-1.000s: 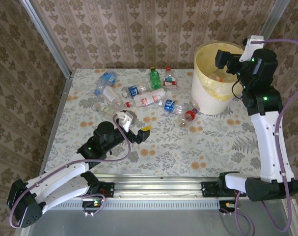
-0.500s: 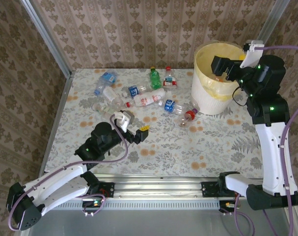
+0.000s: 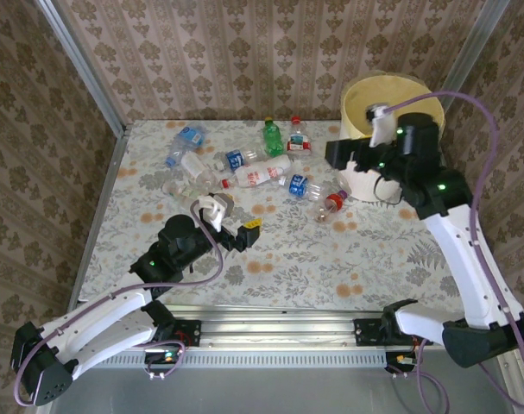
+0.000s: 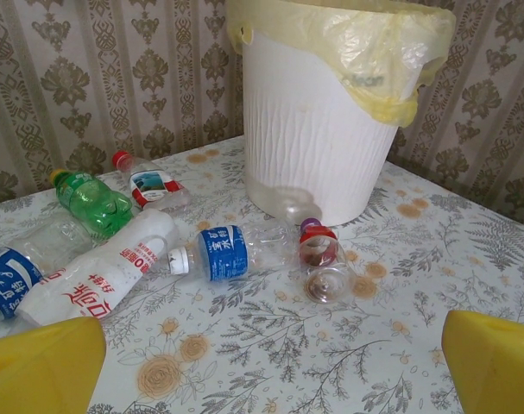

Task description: Throw the plastic bottles in the bin

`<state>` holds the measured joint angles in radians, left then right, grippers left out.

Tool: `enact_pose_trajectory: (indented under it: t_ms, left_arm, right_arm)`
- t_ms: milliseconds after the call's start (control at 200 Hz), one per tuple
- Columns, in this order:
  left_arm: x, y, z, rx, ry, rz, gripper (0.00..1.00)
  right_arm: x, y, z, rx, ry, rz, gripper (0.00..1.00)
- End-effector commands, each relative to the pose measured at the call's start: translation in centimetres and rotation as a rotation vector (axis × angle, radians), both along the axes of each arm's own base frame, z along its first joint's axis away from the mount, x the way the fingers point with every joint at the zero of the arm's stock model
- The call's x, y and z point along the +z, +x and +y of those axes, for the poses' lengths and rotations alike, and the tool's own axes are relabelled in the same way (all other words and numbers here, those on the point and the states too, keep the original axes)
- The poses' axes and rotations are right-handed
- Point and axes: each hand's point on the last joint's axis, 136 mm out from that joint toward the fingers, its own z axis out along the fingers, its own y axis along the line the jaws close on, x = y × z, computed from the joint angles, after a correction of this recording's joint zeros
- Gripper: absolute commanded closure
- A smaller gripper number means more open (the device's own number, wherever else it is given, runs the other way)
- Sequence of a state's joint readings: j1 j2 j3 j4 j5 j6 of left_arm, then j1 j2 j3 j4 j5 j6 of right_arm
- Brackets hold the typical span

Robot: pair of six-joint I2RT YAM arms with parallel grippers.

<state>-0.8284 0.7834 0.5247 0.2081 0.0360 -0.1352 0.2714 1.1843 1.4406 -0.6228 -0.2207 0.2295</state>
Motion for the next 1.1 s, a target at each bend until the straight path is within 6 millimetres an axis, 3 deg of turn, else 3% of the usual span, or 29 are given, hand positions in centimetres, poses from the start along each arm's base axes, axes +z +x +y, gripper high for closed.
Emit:
enact_pose_trajectory:
  t_ms: [0,250,395,745,1095]
  left_arm:
    - [0.2,0.2,0.5,0.025,-0.012,0.013,0.00]
    - [-0.6,0.5,0.9,0.050,-0.005,0.032,0.00]
    - [-0.9,0.8,1.5,0.087,-0.004,0.039,0.00]
    - [-1.0,0.9,2.0,0.106,-0.002,0.045,0.00]
    - [-1.3,0.6,2.6,0.119,0.000,0.045,0.00]
  right_arm:
    - [-7.1,0.5,-0.9,-0.149,-0.029,0.214,0.02]
    - [-16.1,1.3,-0.5,-0.281,0.042,0.409,0.03]
    - [-19.2,1.9,-0.7,-0.337,0.044,0.458,0.03]
    - [-24.2,2.8,-0.4,-0.378,0.030,0.562,0.02]
    - [-27.5,3.0,-0.7,-0.411,-0.012,0.633,0.03]
